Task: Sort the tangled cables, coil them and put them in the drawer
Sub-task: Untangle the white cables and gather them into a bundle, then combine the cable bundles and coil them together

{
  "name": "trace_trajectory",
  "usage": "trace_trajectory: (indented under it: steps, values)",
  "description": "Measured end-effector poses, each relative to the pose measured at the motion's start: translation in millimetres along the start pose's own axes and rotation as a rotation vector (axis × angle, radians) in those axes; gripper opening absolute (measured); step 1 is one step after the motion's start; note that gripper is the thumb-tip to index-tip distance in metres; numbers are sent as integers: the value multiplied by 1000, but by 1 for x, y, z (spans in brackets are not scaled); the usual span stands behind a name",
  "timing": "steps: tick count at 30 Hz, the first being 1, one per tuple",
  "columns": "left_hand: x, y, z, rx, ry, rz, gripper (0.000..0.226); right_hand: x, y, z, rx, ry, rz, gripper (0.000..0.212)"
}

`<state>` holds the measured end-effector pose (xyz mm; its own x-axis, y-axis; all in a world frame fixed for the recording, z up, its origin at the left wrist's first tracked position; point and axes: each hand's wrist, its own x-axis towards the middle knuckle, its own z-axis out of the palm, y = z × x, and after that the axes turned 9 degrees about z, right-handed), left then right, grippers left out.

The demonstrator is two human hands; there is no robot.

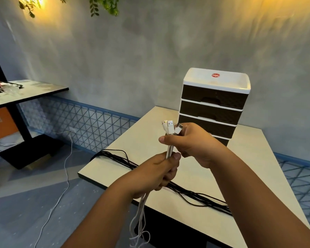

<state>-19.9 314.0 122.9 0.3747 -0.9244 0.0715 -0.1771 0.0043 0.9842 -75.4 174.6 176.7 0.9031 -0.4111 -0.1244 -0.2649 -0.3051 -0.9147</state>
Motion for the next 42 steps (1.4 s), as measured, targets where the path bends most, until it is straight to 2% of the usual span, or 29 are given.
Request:
trace_trajectory:
  steps: [9, 13, 16, 19, 23, 24, 26, 29, 31, 33, 35, 39, 42]
  values:
    - [19, -39, -116, -176, -87, 45, 36, 87, -25, 57, 151, -105, -40, 27]
    - [33, -44, -175, -416, -5, 88, 22, 139, -46, 85, 80, -113, -31, 25]
    - [47, -46, -211, -464, 39, 50, 25, 176, -58, 103, 59, -122, -23, 27]
    - [56, -59, -247, -535, 118, 20, 32, 208, -60, 126, 127, -171, -17, 41]
    - [48, -84, -304, -860, 270, 70, 31, 250, -42, 162, 189, -193, 96, 66]
    - [43, -89, -316, -906, 311, 77, 33, 257, -35, 170, 136, -187, 146, 64]
    - [33, -102, -340, -937, 409, 72, 40, 275, -18, 191, -85, -190, 235, 47]
    - [16, -123, -366, -972, 508, 32, 47, 298, 8, 225, -435, -211, 189, 34]
    - [4, -137, -376, -994, 541, 13, 47, 310, 19, 250, -677, -245, 88, 40]
    - [-7, -148, -383, -1005, 559, -1, 45, 320, 27, 274, -878, -318, 10, 56]
    - [-14, -157, -388, -1007, 570, -11, 43, 327, 30, 296, -1078, -397, -6, 58]
    - [-21, -172, -396, -1020, 614, -34, 42, 339, 27, 332, -1549, -590, 112, 61]
    - [-21, -181, -400, -1011, 638, -50, 41, 353, 25, 354, -1768, -698, 177, 50]
